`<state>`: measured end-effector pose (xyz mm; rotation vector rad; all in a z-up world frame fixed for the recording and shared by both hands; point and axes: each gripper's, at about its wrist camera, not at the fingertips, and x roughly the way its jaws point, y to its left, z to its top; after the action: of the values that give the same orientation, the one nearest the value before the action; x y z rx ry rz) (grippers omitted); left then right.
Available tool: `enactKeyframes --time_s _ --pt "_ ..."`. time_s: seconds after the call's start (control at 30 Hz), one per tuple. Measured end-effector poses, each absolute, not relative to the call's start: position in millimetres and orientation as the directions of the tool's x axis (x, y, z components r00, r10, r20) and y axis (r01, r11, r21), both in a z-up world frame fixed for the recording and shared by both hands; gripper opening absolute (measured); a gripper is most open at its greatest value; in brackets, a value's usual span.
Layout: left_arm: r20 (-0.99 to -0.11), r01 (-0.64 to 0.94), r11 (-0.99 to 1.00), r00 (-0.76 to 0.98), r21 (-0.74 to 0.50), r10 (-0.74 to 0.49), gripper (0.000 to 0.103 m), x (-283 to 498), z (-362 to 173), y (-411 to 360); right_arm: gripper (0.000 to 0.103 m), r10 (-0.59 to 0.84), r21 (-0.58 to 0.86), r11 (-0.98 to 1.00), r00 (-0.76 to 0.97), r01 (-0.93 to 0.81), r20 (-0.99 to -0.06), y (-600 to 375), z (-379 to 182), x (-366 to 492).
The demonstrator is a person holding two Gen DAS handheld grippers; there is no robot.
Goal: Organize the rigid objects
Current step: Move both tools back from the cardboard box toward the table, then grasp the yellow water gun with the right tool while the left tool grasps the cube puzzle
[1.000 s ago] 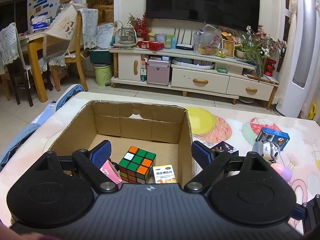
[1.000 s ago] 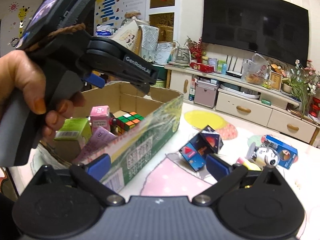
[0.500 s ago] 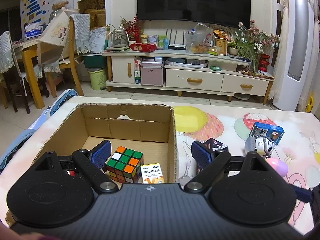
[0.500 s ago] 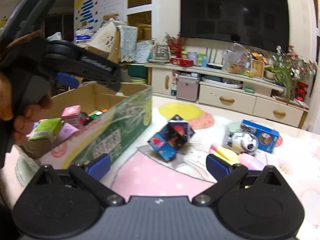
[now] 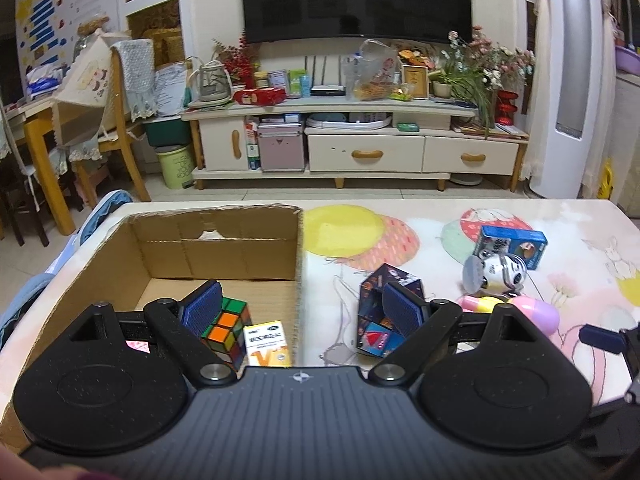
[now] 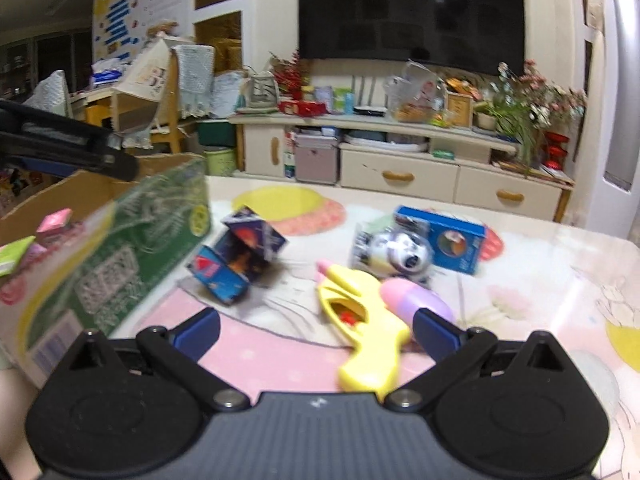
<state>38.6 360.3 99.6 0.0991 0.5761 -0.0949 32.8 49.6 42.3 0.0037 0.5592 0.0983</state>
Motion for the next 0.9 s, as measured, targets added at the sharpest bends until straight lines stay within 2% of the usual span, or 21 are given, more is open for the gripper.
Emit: enactKeyframes --time_s 0.43,0.9 --pt "-0.558 0.207 0.971 0.823 0.121 -0.107 0.103 32.1 92.8 358.0 0.102 0.081 -0.058 0.99 0.844 -0.132 -0.53 19.5 25.4 64.1" --pt "-0.57 0.267 0.956 0.807 0.125 -0.151 0.103 29.3 87.7 340.7 0.102 0.125 -0.125 0.956 0.755 -0.265 -0.644 16.5 -1.1 112.4"
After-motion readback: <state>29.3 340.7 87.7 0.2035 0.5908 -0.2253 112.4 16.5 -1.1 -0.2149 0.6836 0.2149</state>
